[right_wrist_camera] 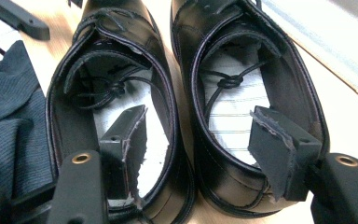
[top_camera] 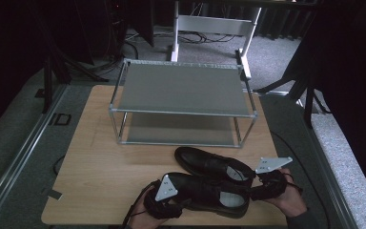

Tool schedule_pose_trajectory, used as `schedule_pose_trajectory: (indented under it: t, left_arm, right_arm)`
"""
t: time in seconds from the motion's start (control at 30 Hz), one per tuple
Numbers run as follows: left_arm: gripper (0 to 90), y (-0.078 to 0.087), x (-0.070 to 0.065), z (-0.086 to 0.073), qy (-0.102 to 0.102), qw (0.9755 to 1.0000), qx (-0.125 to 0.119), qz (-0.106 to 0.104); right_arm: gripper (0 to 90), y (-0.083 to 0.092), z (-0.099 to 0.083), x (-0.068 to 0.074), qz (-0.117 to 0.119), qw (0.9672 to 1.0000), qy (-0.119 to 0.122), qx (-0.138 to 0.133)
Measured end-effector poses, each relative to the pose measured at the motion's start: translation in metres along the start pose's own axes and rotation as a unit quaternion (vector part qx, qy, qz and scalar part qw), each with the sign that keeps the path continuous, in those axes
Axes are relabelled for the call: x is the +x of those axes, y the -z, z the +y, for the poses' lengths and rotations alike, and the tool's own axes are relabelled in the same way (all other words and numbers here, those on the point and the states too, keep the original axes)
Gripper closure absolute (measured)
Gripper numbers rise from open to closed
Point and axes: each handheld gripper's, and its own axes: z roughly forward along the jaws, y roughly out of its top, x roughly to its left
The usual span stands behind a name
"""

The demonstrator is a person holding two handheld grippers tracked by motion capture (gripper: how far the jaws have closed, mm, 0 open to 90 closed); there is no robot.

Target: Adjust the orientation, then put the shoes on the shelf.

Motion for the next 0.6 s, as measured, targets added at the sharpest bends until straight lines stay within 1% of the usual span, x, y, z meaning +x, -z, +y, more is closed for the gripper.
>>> schedule_pose_trajectory:
  t: [0.13,0.17,0.2,0.37,0.4,0.5,0.53,0.6]
  left_arm:
    - [41.5,0.005,0.004,0.001,0.002,1.0000,-0.005,0.008]
    - [41.5,0.005,0.004,0.001,0.002,1.0000,-0.005,0.008]
    - [41.4,0.008,0.006,0.002,0.004,0.9999,-0.006,0.014]
    - [41.3,0.008,0.007,0.002,0.005,0.9998,-0.008,0.015]
    - [41.2,0.007,0.007,0.001,0.005,0.9999,-0.006,0.014]
    - [41.2,0.005,0.005,0.001,0.004,0.9999,-0.004,0.012]
    - [41.2,0.005,0.005,0.001,0.004,0.9999,-0.004,0.012]
    - [41.2,0.004,0.003,0.002,0.002,1.0000,-0.003,0.009]
  right_arm:
    - [34.5,-0.002,0.002,0.002,-0.001,0.9999,0.009,0.014]
    - [34.5,-0.002,0.002,0.002,-0.001,0.9999,0.009,0.014]
    - [36.4,-0.004,0.004,0.004,-0.001,0.9994,0.022,0.027]
    - [38.0,-0.008,0.007,0.004,-0.002,0.9986,0.031,0.043]
    - [40.6,-0.009,0.009,0.004,-0.005,0.9980,0.037,0.051]
    - [43.8,-0.011,0.012,0.004,-0.008,0.9968,0.042,0.068]
    - [43.8,-0.011,0.012,0.004,-0.008,0.9968,0.042,0.068]
    - [45.1,-0.013,0.016,0.002,-0.007,0.9949,0.049,0.088]
